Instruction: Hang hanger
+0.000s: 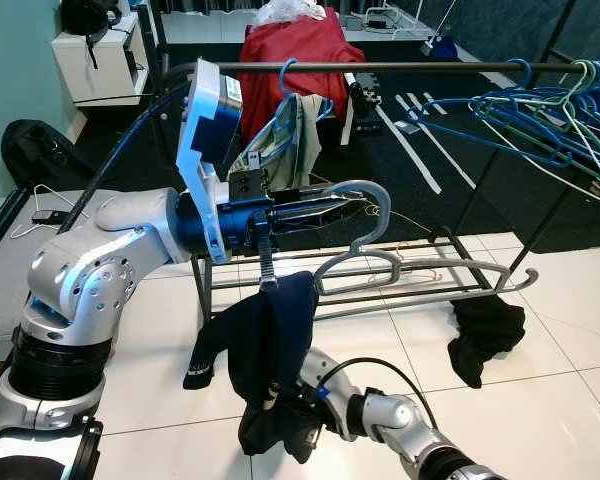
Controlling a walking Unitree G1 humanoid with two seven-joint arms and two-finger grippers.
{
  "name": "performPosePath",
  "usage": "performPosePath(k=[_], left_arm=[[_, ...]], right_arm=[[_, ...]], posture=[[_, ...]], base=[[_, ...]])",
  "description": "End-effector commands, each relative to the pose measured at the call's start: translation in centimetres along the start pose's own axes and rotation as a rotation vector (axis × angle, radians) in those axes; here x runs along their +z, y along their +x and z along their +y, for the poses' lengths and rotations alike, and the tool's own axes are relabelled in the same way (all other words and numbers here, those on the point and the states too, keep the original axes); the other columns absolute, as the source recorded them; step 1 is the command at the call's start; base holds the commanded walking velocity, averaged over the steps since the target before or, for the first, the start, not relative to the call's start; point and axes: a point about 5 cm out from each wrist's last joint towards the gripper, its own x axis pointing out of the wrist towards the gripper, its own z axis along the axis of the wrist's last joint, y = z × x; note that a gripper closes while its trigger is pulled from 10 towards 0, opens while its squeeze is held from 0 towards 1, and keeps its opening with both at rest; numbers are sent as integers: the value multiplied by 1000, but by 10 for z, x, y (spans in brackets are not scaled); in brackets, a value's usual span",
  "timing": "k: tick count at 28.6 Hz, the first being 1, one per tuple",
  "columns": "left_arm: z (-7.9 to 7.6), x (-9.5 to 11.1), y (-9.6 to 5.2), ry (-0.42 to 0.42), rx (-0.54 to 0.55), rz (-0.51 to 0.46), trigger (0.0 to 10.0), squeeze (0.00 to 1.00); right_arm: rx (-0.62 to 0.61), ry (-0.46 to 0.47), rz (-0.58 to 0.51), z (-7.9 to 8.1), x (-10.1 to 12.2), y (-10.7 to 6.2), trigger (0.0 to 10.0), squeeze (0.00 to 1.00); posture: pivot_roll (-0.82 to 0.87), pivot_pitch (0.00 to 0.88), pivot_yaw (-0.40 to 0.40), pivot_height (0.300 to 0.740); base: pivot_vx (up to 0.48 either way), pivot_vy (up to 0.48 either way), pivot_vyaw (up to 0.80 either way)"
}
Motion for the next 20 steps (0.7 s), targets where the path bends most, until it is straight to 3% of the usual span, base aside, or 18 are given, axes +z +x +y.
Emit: performPosePath(k=[1,10,12,16,18,20], left_arm=[[1,4,-2,49,1,16,0,0],[7,-20,-12,98,44,119,0,0],[10,-30,-18,159,55,207,0,0],[12,-42,-25,187,46,285,0,0],[12,-44,-26,189,42,294,0,0],[11,-39,-26,151,33,236,0,0]], right_arm=[[-11,18,4,3,-10,-7,0,0],[-59,0,-71,-3,-15,-28,0,0],[-117,-42,-66,-8,-21,-43,0,0],[-189,-135,-20,-14,-27,-58,0,0],[-204,-158,-8,-15,-28,-62,0,0],[-220,-192,36,-16,-34,-70,0,0]], posture=[[2,164,-18,740],[-25,146,-15,740],[-41,137,-11,740],[-52,130,-7,740],[-52,130,-7,740],[-58,130,-5,740]], base=[[0,0,0],[0,0,0],[0,0,0],[0,0,0],[0,0,0],[0,0,0]])
